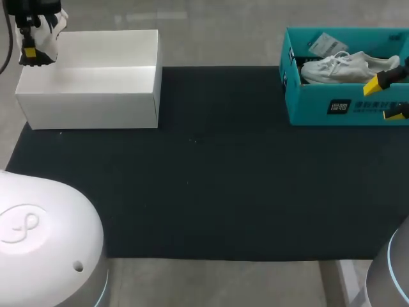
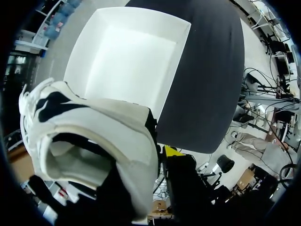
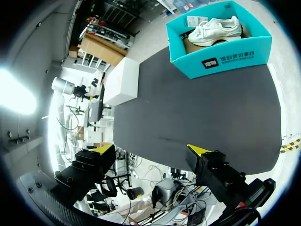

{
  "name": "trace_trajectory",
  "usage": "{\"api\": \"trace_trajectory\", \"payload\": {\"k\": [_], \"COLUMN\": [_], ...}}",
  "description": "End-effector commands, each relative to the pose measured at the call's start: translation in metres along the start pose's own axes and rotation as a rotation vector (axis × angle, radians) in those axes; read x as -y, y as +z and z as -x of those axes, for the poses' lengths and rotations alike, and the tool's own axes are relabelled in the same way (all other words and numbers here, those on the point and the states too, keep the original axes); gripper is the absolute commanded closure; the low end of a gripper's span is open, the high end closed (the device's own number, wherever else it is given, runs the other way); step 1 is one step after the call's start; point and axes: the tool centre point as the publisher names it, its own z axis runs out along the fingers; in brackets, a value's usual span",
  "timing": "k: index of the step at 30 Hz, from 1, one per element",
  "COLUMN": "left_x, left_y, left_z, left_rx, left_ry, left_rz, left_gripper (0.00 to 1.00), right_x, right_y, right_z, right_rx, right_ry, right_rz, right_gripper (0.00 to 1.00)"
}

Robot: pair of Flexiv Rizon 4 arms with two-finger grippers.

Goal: Take the shoe out of the shoebox, open the shoe tongue, remove and reinsert the insole, then place the shoe into the shoebox

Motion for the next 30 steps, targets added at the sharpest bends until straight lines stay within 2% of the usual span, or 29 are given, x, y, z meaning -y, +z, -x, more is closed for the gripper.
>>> {"api": "trace_trajectory", "payload": {"k": [1,3,5,10,12,17,19,22,30], "left_x": [-0.001,-0.004,-0.009,-0.023,-0.025,-0.026,-0.026,-0.026,-0.026], "left_y": [-0.005,-0.007,-0.006,-0.001,-0.002,-0.008,-0.008,-0.009,-0.009], "left_z": [0.001,0.002,0.002,0.002,0.006,0.0,-0.005,-0.007,-0.007], "left_rx": [0.029,0.03,0.038,0.027,0.008,0.02,0.019,0.014,0.014], "left_ry": [0.185,0.401,0.634,1.076,1.192,1.521,1.595,1.69,1.714], "left_rz": [-0.08,-0.107,-0.084,-0.002,0.012,0.133,0.204,0.232,0.238], "left_gripper": [1.0,1.0,1.0,1.0,1.0,1.0,1.0,1.0,1.0], "right_x": [0.0,0.0,0.0,0.0,0.0,0.0,0.0,0.0,0.0], "right_y": [0.001,0.001,0.001,0.001,0.001,0.001,0.001,0.001,0.001], "right_z": [0.0,0.0,0.0,0.0,0.0,0.0,0.0,0.0,0.0], "right_rx": [0.004,0.004,0.004,0.004,0.004,0.004,0.004,0.004,0.004], "right_ry": [0.002,0.002,0.002,0.002,0.002,0.002,0.002,0.002,0.002], "right_rz": [0.001,0.001,0.001,0.001,0.001,0.001,0.001,0.001,0.001], "right_gripper": [0.0,0.0,0.0,0.0,0.0,0.0,0.0,0.0,0.0]}}
